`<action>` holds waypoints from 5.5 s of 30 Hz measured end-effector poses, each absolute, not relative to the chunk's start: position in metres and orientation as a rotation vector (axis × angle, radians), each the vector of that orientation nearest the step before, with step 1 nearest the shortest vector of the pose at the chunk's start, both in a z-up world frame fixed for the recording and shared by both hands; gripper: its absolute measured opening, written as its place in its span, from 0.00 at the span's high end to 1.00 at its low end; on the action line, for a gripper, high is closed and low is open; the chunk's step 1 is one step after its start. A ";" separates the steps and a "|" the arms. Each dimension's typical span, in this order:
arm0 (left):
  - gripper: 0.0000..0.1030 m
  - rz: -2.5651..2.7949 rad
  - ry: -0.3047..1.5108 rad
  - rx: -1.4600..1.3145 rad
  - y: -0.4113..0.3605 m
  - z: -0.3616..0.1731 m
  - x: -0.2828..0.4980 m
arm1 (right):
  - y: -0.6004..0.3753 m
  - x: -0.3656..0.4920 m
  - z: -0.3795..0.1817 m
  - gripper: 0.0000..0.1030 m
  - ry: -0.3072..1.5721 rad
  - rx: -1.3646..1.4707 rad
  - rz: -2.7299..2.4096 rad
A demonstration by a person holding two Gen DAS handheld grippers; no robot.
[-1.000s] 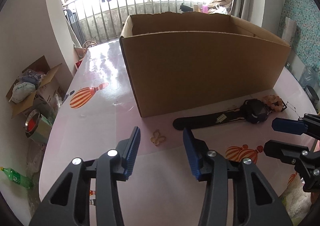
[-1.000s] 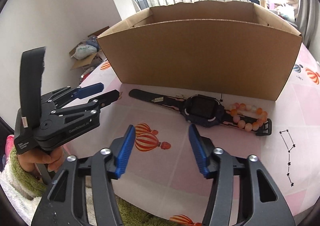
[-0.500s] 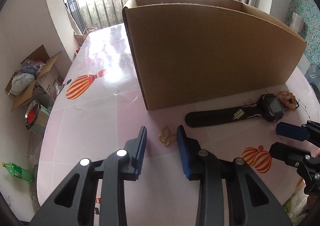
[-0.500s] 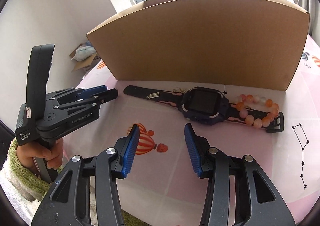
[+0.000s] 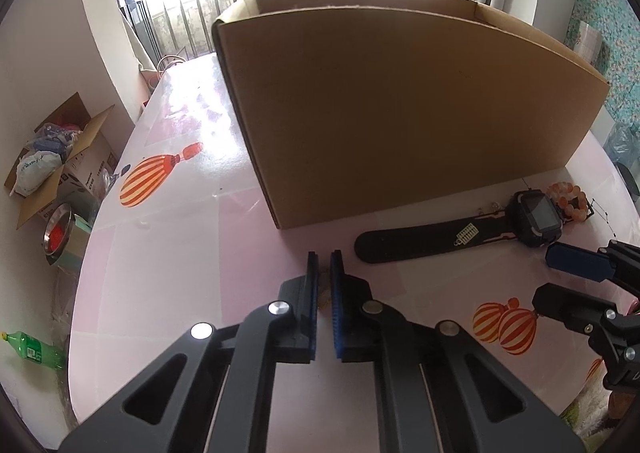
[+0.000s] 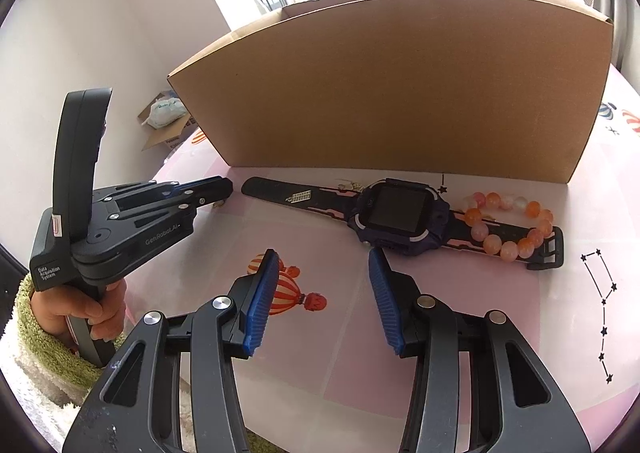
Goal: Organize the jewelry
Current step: 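Move the right gripper back toward the black smartwatch, then close the right gripper on the smartwatch face, then grasp the watch strap with the left gripper while the right gripper holds the watch face, then lift the smartwatch with both grippers and carry it over the box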
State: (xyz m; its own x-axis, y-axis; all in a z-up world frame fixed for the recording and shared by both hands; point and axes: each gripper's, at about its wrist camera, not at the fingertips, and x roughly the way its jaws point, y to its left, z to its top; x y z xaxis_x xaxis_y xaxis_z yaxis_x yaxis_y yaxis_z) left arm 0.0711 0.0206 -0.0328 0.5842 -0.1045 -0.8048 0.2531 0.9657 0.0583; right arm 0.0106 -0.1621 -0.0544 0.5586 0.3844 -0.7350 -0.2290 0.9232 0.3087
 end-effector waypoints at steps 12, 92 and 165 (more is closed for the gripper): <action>0.95 -0.247 0.903 0.183 0.019 -0.033 0.043 | -0.186 -0.010 -0.039 0.57 0.886 0.157 0.330; 0.79 -0.563 0.844 0.159 0.008 -0.008 0.039 | -0.207 0.081 -0.048 0.54 1.256 0.140 0.748; 0.94 -0.463 0.508 0.602 -0.053 0.017 -0.021 | -0.174 -0.019 0.000 0.54 0.768 -0.295 0.505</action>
